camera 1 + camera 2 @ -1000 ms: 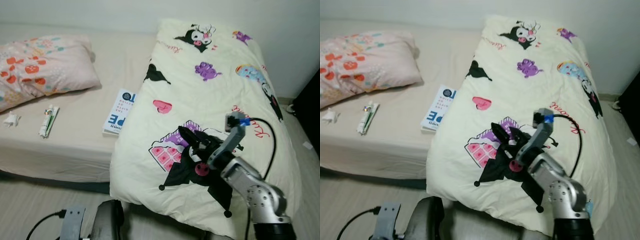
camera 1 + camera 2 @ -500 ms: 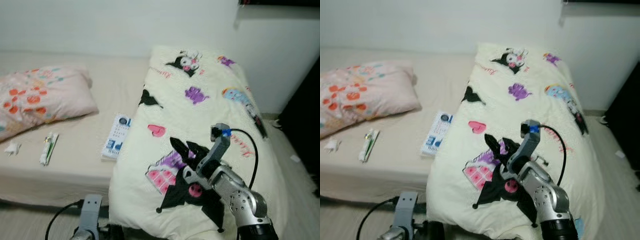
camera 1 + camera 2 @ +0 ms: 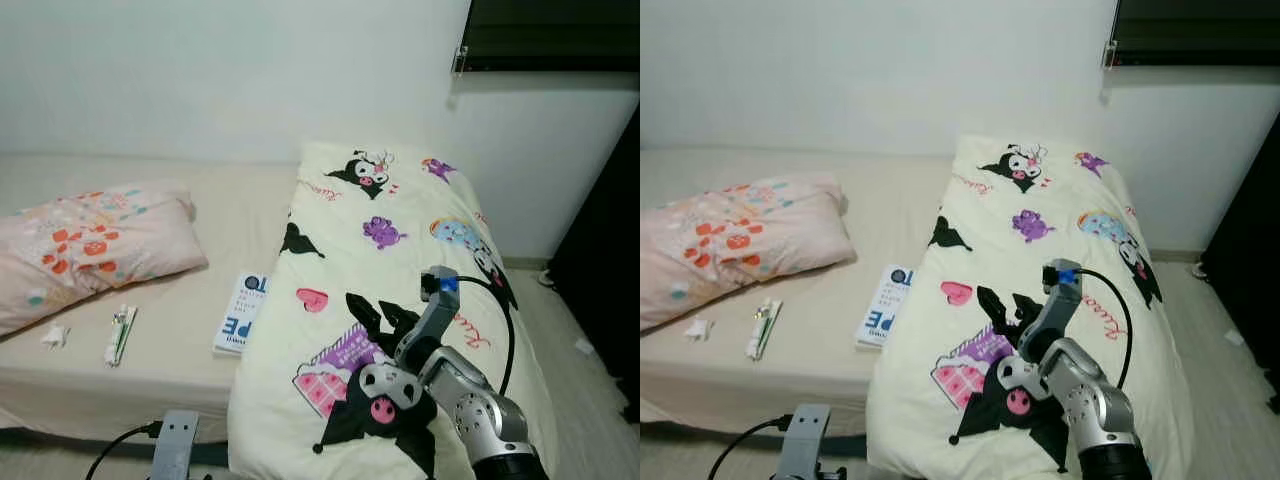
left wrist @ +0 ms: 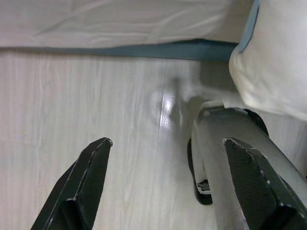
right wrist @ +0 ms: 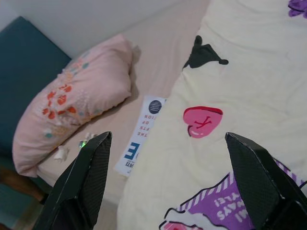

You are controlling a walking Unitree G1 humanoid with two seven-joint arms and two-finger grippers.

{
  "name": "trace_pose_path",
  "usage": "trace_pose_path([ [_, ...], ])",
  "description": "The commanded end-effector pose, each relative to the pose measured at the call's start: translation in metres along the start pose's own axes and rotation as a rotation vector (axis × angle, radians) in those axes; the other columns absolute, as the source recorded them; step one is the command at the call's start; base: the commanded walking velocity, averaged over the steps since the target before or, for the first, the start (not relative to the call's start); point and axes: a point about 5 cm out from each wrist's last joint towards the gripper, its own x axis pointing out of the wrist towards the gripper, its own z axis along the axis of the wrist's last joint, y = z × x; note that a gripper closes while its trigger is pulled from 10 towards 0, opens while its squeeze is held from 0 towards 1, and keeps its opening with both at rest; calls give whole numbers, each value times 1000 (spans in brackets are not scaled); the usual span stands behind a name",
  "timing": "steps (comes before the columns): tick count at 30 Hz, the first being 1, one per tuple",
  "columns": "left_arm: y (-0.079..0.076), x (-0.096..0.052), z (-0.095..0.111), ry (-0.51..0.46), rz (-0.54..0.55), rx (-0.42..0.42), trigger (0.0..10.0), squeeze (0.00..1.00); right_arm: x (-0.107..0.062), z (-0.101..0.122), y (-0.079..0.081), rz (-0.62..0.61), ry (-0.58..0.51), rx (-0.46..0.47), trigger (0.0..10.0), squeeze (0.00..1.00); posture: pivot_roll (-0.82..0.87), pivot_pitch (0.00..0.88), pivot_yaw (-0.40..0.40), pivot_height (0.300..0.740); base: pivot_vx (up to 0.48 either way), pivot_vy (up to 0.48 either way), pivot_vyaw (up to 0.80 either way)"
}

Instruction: Clean up the room

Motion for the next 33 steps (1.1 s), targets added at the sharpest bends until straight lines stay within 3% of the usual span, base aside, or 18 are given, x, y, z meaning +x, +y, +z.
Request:
trace_pose_path([
  [1,8,-1,-5,25,17,31,10000,0,2,-1,-2,-3,-7,-2,10000,0,15,5,20,679,0,0,0],
  [7,6,-1,-7,36,15,40,10000,0,2,-7,-7,-14,13,-7,10000,0,11,0,16,699,0,0,0],
  [15,1,-1,-11,70,3,42,10000,0,-7,-32,-35,-116,98,-6,10000,0,12,0,11,734,0,0,0],
  [18,0,-1,-11,65,-1,37,10000,0,-17,-46,-50,-164,151,-4,10000,0,7,0,10,740,-480,0,0],
  [22,1,-1,-11,67,3,40,10000,0,-21,-55,-55,-175,178,-13,10000,0,6,0,12,740,-478,0,0],
  [28,1,-1,-9,56,8,66,10000,0,-33,-75,-68,-229,278,-107,10000,0,7,0,17,740,0,0,0],
  [29,1,-1,-10,54,4,71,10000,0,-50,-93,-86,-327,358,-134,10000,0,7,0,17,740,0,0,0],
  [30,1,-1,-10,54,4,71,10000,0,-50,-93,-86,-327,358,-134,10000,0,7,0,17,740,0,0,0],
  [33,2,-1,-10,54,8,68,10000,0,-81,-120,-106,-464,465,-132,10000,0,14,0,13,740,0,0,687],
])
